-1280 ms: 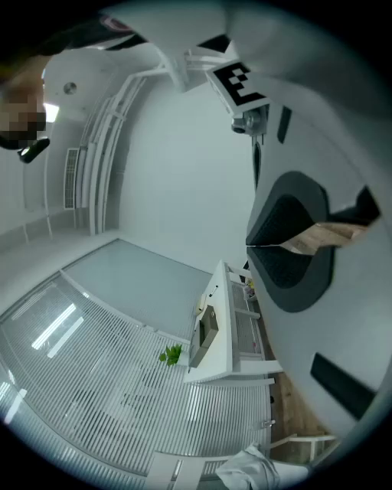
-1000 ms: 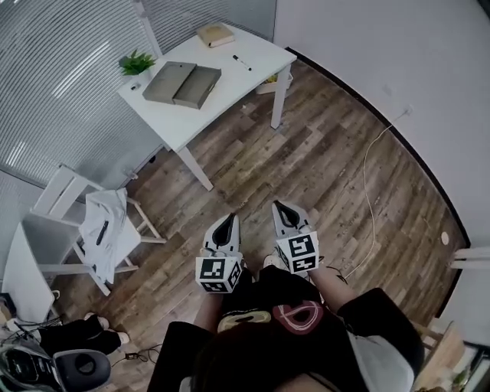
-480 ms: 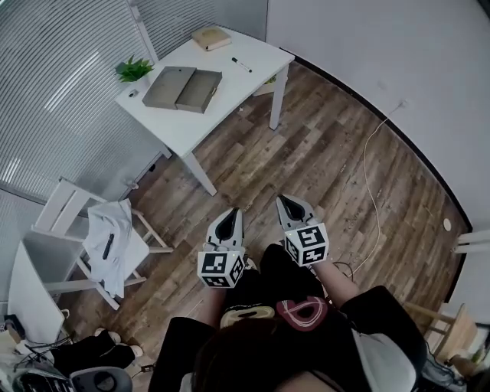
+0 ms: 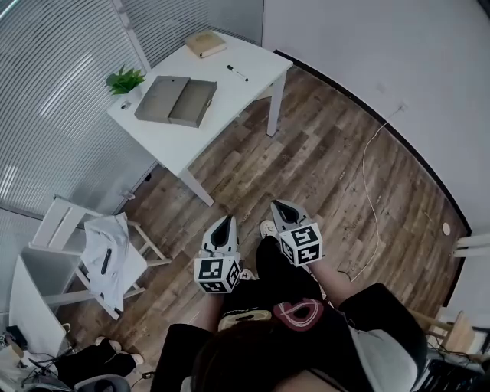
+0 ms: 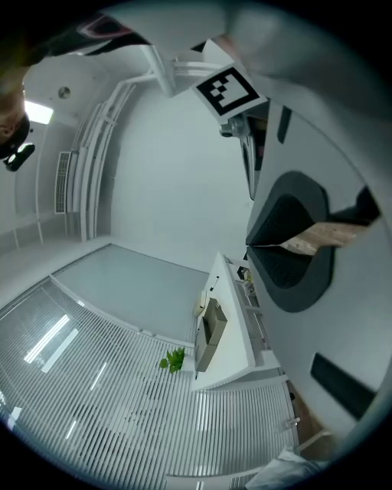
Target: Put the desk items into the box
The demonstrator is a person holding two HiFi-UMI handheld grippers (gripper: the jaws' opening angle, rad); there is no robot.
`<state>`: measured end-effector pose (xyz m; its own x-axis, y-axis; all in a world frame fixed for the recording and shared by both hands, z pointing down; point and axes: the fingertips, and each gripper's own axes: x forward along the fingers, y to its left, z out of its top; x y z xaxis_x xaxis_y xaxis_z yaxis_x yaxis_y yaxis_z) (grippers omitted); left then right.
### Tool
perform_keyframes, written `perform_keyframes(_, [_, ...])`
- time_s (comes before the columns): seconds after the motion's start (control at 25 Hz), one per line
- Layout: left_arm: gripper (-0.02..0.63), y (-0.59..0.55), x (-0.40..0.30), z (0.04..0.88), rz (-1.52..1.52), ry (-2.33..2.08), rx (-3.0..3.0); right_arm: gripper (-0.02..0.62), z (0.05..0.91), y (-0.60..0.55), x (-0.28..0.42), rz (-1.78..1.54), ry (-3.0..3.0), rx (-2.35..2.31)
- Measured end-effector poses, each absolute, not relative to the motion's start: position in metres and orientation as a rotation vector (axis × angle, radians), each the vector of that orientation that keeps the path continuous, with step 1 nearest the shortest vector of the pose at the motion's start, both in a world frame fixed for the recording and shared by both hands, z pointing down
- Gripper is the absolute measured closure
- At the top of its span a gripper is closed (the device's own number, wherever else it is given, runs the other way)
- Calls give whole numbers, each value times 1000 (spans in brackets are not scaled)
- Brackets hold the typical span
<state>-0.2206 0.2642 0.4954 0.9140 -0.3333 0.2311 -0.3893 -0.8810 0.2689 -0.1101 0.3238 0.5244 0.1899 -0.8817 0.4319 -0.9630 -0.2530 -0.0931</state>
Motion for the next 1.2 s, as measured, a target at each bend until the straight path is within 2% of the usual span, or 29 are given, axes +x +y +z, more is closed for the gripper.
perform_keyframes(0.4, [586, 211, -151, 497, 293, -645, 2732, 586, 528, 261, -34, 616, -1863, 2150])
perform_keyframes(1.2, [586, 160, -42, 490, 225, -801, 2704, 586, 528, 188, 51, 546, -2033, 1897])
